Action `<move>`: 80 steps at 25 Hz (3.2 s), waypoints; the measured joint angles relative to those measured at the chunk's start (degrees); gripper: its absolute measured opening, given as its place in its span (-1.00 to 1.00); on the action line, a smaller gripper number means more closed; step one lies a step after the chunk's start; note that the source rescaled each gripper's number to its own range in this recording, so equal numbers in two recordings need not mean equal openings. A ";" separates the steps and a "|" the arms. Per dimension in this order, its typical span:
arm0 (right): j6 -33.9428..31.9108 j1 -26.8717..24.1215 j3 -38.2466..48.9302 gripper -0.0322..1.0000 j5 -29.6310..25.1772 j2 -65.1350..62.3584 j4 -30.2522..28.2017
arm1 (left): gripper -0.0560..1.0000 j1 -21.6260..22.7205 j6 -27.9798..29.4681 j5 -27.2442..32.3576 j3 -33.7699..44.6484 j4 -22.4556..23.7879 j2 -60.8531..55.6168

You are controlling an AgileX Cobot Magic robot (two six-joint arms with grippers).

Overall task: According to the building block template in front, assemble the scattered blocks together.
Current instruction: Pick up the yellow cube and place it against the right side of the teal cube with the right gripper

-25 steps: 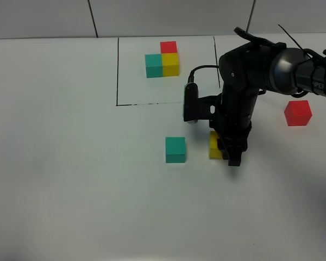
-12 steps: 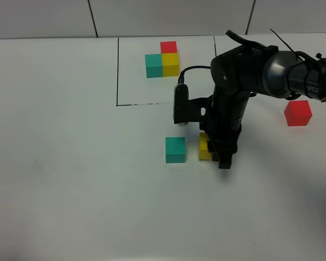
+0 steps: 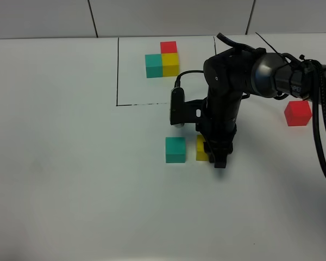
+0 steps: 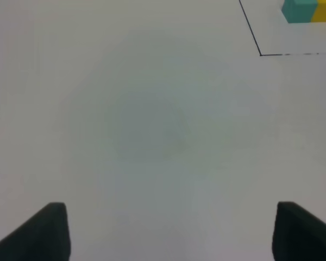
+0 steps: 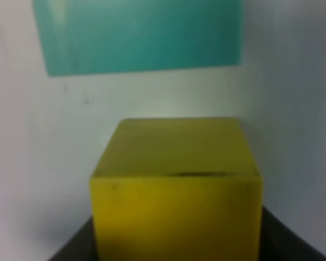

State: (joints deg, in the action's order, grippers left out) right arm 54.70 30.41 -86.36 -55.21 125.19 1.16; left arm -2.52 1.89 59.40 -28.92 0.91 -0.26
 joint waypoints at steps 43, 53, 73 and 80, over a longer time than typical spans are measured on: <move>1.61 1.03 -0.49 -0.90 0.04 1.10 3.33 | 0.62 0.00 0.00 0.00 0.00 0.00 0.00; 1.61 1.12 -0.49 -0.90 0.41 1.10 3.39 | 0.62 0.00 0.00 0.00 0.00 0.00 0.00; 1.74 1.38 -0.49 -0.89 1.06 1.10 3.28 | 0.62 0.00 0.00 0.00 0.00 0.00 0.00; 1.75 1.38 -0.49 -0.90 1.11 1.10 3.28 | 0.62 0.00 0.00 0.00 0.00 0.00 0.00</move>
State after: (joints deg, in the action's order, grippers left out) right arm 56.45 31.79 -86.85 -54.11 126.29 4.44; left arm -2.52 1.89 59.40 -28.92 0.91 -0.26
